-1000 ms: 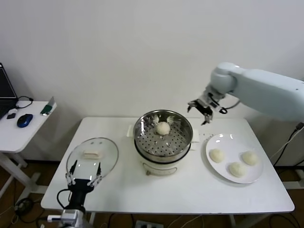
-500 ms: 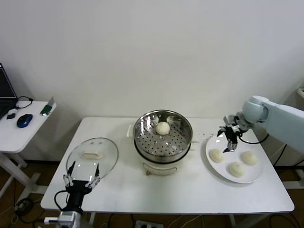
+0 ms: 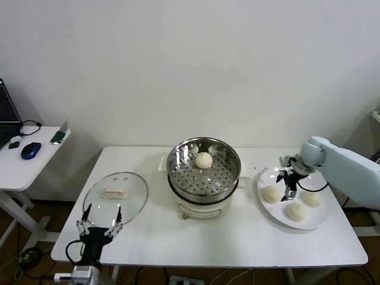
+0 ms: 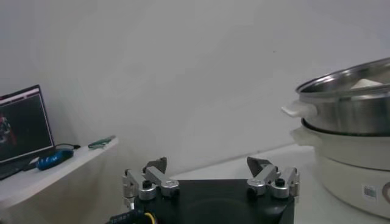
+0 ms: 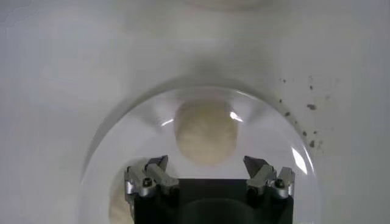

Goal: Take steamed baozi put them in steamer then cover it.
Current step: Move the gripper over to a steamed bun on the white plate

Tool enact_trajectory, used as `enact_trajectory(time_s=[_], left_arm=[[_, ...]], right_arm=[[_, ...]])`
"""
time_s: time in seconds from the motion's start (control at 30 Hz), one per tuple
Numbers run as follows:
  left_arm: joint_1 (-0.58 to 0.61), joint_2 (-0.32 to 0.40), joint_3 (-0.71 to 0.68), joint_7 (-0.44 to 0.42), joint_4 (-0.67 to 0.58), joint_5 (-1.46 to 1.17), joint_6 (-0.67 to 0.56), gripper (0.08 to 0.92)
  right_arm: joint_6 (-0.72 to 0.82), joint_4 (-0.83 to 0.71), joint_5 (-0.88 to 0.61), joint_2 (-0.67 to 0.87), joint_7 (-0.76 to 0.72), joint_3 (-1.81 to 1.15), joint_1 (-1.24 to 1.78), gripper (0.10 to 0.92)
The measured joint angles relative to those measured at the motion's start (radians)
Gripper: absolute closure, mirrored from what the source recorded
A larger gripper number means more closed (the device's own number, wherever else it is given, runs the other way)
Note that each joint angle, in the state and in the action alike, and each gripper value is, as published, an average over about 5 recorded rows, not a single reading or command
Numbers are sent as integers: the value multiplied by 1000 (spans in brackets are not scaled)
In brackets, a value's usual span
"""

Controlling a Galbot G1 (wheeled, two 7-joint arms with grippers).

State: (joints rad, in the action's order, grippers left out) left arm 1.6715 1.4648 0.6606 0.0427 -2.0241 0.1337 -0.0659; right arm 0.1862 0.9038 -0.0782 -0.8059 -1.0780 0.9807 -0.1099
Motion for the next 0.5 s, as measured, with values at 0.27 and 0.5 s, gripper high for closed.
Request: enact_trajectory(time_s=[0.27,0.5], left_arm=[[-5,0,-1,1,6,10,2,177],[-6,-1,-3,0,7,11,2,177]], right_arm=[[-3,-65,16,-53,-8,-33,33,203],[-2,-87,14,-72,-14,-48,48,211]])
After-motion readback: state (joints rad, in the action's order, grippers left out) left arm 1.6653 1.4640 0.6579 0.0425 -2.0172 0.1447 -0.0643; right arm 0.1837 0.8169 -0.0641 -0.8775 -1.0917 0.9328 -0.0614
